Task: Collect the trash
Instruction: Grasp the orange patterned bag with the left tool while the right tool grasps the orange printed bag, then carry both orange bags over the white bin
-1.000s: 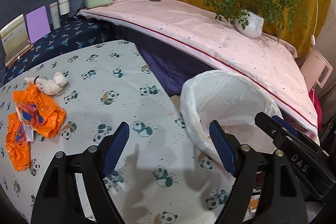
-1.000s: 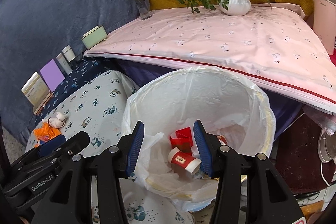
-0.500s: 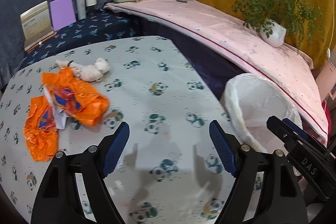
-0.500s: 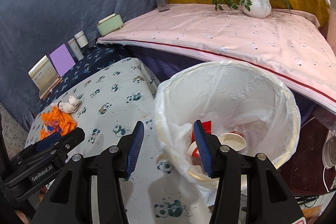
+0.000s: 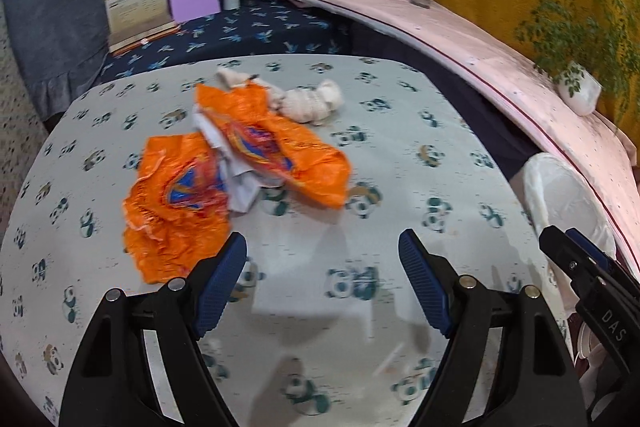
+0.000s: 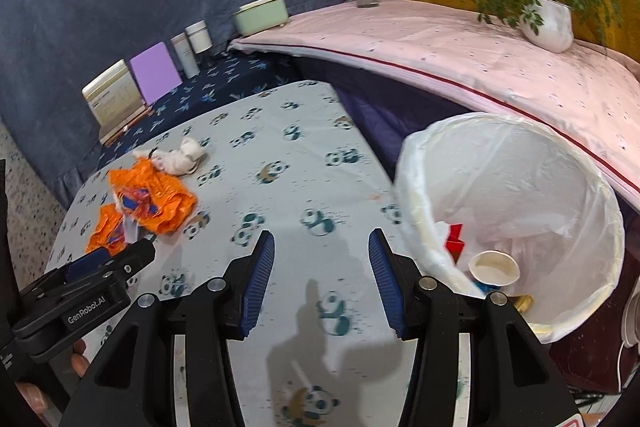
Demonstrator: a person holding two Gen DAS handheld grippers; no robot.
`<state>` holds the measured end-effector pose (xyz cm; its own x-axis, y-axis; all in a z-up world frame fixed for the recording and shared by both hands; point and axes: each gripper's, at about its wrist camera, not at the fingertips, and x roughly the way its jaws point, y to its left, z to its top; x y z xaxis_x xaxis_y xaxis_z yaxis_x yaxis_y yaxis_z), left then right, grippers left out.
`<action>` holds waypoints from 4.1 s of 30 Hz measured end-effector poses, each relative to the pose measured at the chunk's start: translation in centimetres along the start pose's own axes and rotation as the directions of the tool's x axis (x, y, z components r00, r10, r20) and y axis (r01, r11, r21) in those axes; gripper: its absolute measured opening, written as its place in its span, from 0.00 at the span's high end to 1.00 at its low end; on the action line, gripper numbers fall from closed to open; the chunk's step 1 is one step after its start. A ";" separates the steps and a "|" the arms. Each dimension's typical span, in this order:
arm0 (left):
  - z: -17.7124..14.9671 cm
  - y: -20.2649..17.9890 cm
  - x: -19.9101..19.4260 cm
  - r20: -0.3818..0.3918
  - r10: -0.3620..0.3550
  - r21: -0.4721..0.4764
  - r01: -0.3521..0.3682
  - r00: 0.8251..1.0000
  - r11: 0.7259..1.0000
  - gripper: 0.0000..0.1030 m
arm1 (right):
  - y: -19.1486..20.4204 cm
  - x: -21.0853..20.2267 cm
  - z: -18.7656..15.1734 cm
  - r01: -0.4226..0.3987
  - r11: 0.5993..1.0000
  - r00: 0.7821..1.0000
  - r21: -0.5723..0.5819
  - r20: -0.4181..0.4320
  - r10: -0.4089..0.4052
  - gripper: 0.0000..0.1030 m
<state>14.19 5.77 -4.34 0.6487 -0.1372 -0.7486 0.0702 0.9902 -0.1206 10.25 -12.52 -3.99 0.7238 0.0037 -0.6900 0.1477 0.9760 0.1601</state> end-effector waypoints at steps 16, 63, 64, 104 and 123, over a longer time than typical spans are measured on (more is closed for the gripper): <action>0.1 10.0 0.5 -0.035 0.105 -0.148 -0.109 0.994 0.983 0.28 | 9.4 3.2 -0.5 -0.089 0.981 0.995 -0.174 -0.069 0.078 0.54; 1.3 7.2 -1.2 -0.012 -0.064 -0.112 0.062 0.998 0.992 0.90 | 11.1 1.5 1.9 -0.173 0.971 0.985 -0.165 -0.007 0.174 0.98; 1.2 6.7 -1.5 -0.010 -0.069 -0.103 0.068 0.998 0.992 0.91 | 10.7 1.2 2.0 -0.170 0.973 0.985 -0.158 -0.001 0.172 0.98; 1.9 -23.7 -3.7 -0.073 -0.336 0.350 0.339 0.939 0.873 0.92 | -16.6 -7.2 1.9 0.080 0.970 0.988 0.230 0.112 -0.108 0.98; 2.6 -26.6 -0.5 -0.142 -0.349 0.336 0.377 0.926 0.863 0.65 | -19.8 -6.0 2.3 0.125 0.953 0.987 0.277 0.067 -0.149 0.92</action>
<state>13.99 -20.43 0.92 0.4687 -0.4765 -0.7438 0.5598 0.8116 -0.1671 4.50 -32.41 -1.39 0.7373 -0.1563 -0.6572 0.4180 0.8698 0.2621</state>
